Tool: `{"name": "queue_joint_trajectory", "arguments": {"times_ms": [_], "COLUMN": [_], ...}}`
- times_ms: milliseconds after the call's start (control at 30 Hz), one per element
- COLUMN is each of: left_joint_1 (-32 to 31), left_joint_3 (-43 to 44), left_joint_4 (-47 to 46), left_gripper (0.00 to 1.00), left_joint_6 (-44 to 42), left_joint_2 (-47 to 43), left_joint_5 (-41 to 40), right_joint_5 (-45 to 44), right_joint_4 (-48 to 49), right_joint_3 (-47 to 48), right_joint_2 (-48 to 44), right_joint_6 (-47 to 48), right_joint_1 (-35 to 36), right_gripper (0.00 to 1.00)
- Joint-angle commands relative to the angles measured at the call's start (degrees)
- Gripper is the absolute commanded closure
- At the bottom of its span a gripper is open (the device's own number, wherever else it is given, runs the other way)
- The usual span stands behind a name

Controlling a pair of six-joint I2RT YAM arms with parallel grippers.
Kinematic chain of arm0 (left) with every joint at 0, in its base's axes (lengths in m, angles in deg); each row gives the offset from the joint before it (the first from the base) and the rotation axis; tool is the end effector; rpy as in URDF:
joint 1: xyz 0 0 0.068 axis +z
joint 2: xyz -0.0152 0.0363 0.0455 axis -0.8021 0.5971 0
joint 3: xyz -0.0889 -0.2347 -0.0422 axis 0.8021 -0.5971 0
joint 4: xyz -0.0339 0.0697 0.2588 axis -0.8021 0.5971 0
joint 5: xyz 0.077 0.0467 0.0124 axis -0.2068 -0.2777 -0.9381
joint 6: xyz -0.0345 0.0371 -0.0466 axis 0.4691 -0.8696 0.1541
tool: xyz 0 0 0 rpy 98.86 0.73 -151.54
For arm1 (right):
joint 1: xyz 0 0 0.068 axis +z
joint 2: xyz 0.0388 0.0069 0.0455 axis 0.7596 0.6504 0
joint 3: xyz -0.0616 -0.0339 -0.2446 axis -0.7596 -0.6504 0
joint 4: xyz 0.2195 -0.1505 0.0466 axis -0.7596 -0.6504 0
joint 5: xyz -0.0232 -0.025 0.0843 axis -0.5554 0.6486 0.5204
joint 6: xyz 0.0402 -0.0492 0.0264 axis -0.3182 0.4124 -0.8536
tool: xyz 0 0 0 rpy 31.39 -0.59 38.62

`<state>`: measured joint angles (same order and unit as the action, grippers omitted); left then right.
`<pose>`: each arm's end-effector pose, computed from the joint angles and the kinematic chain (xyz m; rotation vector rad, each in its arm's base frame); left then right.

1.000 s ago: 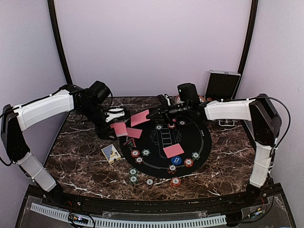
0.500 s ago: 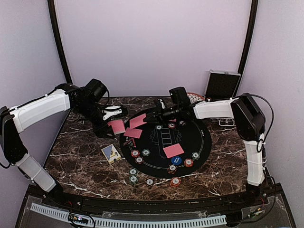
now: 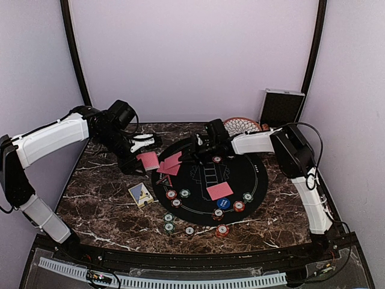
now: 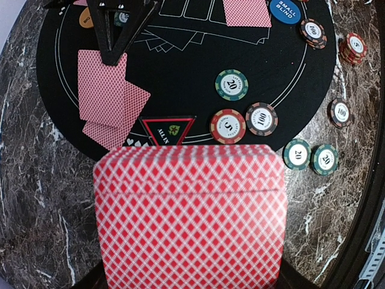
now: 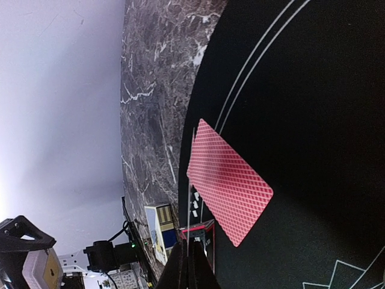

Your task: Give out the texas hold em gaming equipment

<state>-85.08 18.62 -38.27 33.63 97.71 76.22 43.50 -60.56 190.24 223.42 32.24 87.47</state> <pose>0.2772 -0.1858 0.2600 1.5450 2.1127 -0.2564 0.3972 0.3582 0.1133 -0.0934 2.5571 1.6107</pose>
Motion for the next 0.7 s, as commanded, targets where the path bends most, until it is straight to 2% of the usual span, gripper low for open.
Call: {"name": "queue_joint_trajectory", "arguments": {"times_ms": [0, 100, 200, 267, 367, 567, 667], "left_joint_1": [0.2, 0.2, 0.2, 0.2, 0.2, 0.2, 0.2], "left_joint_3": [-0.1, -0.1, -0.1, 0.0, 0.1, 0.5, 0.6], "left_joint_4": [0.3, 0.3, 0.4, 0.3, 0.3, 0.5, 0.6], "left_gripper": [1.00, 1.00, 1.00, 1.00, 1.00, 1.00, 1.00], "left_joint_6": [-0.4, -0.4, -0.4, -0.4, -0.5, -0.4, -0.5], "left_joint_2": [-2.5, -2.3, -2.1, -2.0, -1.9, -1.9, -1.8], "left_joint_5": [1.6, 1.6, 1.7, 1.8, 1.8, 2.0, 2.0], "right_joint_5": [-2.3, -3.3, -4.7, -5.4, -7.0, -10.8, -11.9], "right_joint_4": [-0.2, -0.9, -1.6, -2.6, -5.0, -9.7, -11.3], "right_joint_3": [1.8, 0.6, -1.2, -2.4, -2.9, -3.5, -3.3], "right_joint_2": [1.5, 1.1, -0.2, -1.4, -2.7, -6.7, -9.0], "right_joint_6": [0.9, 1.9, 3.2, 3.9, 5.8, 10.0, 11.4], "right_joint_1": [0.5, 0.7, 0.9, 1.0, 1.3, 1.7, 1.9], "right_gripper": [1.00, 0.99, 0.90, 0.78, 0.67, 0.49, 0.43]}}
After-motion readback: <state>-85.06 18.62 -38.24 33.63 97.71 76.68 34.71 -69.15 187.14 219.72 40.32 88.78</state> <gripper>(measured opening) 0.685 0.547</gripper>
